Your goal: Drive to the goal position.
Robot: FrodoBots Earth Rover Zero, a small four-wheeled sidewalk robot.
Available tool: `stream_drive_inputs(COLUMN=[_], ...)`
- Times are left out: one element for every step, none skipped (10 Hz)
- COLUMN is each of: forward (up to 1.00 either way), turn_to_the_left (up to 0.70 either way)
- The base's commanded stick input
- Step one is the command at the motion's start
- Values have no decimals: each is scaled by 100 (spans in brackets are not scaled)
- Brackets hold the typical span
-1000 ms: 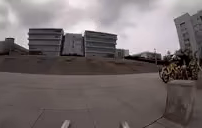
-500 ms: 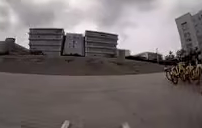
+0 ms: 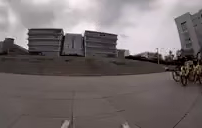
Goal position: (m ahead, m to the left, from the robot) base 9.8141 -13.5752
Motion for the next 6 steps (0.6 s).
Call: stream_drive_inputs(forward=[100,100,100,100,100,100], turn_to_the_left=[-32,-32,-32,-32,-32,-32])
